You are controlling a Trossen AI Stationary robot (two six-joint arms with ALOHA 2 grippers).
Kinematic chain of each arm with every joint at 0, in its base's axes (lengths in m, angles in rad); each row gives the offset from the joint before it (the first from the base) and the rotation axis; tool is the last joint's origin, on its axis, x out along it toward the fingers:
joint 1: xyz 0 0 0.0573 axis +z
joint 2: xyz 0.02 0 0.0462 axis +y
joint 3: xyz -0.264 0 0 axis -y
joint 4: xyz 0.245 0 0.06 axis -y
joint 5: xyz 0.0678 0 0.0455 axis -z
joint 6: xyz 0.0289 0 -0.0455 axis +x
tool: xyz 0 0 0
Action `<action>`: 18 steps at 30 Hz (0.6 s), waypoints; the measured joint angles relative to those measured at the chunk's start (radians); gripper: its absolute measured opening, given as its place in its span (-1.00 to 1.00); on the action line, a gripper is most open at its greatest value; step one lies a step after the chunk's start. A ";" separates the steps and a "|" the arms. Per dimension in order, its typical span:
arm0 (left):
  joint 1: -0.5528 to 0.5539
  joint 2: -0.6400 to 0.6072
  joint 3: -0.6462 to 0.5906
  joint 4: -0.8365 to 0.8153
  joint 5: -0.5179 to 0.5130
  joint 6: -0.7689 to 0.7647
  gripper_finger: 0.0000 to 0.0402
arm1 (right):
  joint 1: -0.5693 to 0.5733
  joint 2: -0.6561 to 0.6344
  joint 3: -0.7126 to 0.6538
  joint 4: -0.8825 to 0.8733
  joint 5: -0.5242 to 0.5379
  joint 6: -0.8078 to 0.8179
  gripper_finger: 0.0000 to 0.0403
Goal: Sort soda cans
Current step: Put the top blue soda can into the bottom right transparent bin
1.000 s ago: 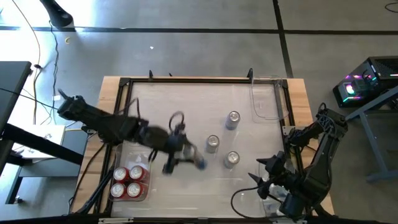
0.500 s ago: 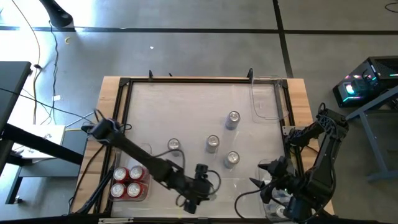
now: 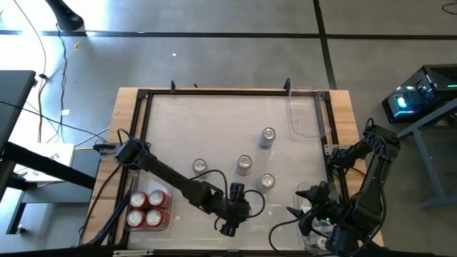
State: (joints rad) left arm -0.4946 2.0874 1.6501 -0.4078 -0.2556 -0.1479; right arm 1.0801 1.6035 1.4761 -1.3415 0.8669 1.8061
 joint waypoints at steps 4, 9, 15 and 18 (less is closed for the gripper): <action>0.006 -0.002 0.000 -0.009 0.001 -0.011 0.28 | 0.000 0.000 0.000 0.002 0.000 -0.021 0.56; 0.029 -0.002 0.000 0.000 0.074 -0.068 0.32 | 0.000 0.000 0.000 0.007 0.000 -0.027 0.56; 0.059 -0.005 0.000 0.019 0.150 -0.118 0.52 | 0.000 0.000 0.000 0.010 0.000 -0.027 0.56; 0.064 -0.010 0.000 0.017 0.149 -0.154 0.56 | 0.000 0.000 0.000 0.022 0.001 -0.034 0.56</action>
State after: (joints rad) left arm -0.4301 2.0778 1.6501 -0.3908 -0.1065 -0.3023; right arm 1.0798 1.6035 1.4761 -1.3192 0.8677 1.7722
